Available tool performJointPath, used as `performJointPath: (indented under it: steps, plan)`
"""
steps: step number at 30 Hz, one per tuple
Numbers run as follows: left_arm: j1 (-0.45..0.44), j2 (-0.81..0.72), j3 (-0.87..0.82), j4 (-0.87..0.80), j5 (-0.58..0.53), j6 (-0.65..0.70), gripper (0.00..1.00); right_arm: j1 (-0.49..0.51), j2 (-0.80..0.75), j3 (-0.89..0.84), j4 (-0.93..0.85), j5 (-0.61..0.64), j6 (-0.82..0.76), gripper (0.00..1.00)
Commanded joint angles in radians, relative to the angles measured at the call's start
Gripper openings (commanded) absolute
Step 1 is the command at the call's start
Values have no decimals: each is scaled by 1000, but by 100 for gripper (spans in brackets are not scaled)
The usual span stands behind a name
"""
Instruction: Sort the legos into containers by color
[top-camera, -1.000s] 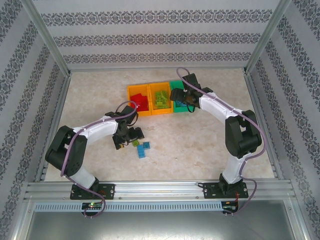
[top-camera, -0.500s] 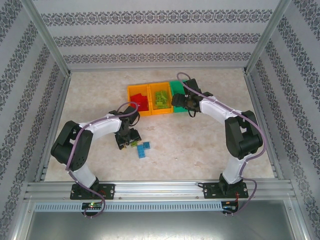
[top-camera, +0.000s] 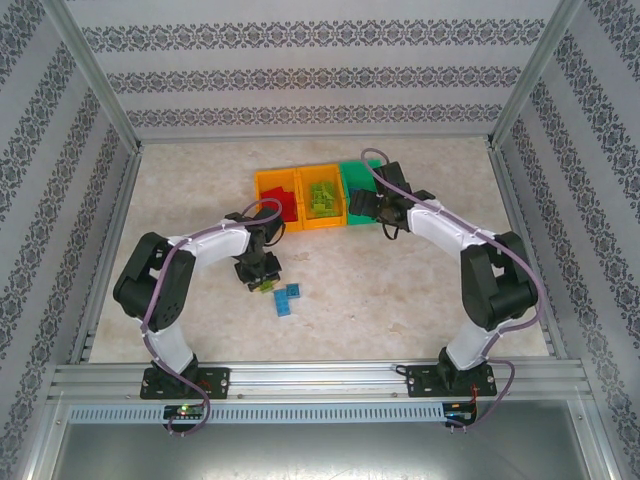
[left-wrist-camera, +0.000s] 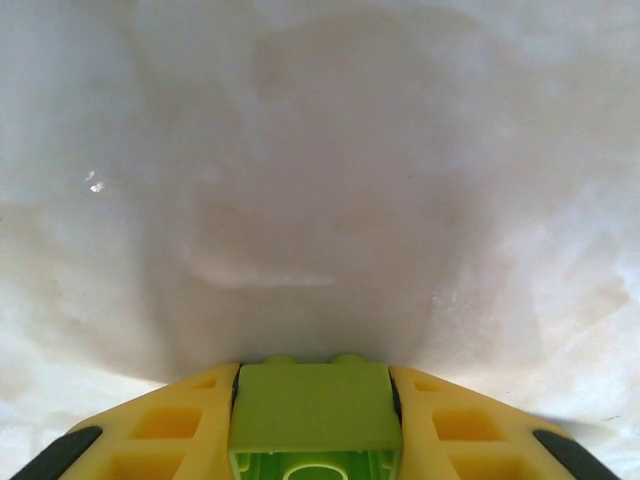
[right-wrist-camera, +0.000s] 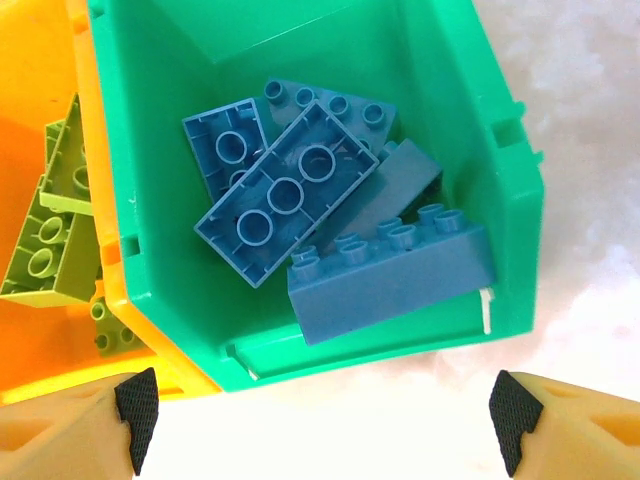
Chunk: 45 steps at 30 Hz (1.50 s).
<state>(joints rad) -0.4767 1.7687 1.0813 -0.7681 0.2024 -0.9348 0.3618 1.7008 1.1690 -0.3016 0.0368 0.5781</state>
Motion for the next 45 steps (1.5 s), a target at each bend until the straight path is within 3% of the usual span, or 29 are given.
performJointPath:
  steps: [1, 10, 16, 25, 28, 31, 33, 34, 45]
  plan:
    - [-8, 1, 58, 99, -22, 58, 31, -3, -58, -41, 14, 21, -4, 89]
    - [-5, 77, 452, 37, -82, 292, 34, 77, -153, -189, 51, 87, 2, 88]
    - [18, 291, 776, 33, 19, 402, 34, 145, -196, -271, 84, 109, 43, 88]
    - [65, 594, 1166, -31, 111, 432, 38, 226, -256, -339, 95, 158, 78, 89]
    - [74, 607, 1178, -19, 98, 426, 54, 259, -259, -342, 84, 177, 79, 89]
    - [76, 598, 1175, -25, 88, 426, 79, 289, -248, -342, 80, 187, 84, 89]
    - [76, 576, 1157, -27, 89, 427, 89, 315, -238, -338, 80, 188, 85, 89]
    - [76, 557, 1138, -20, 88, 426, 100, 331, -231, -333, 81, 190, 83, 89]
    - [76, 254, 844, 123, 54, 415, 100, 526, -83, -205, 80, 169, 89, 89]
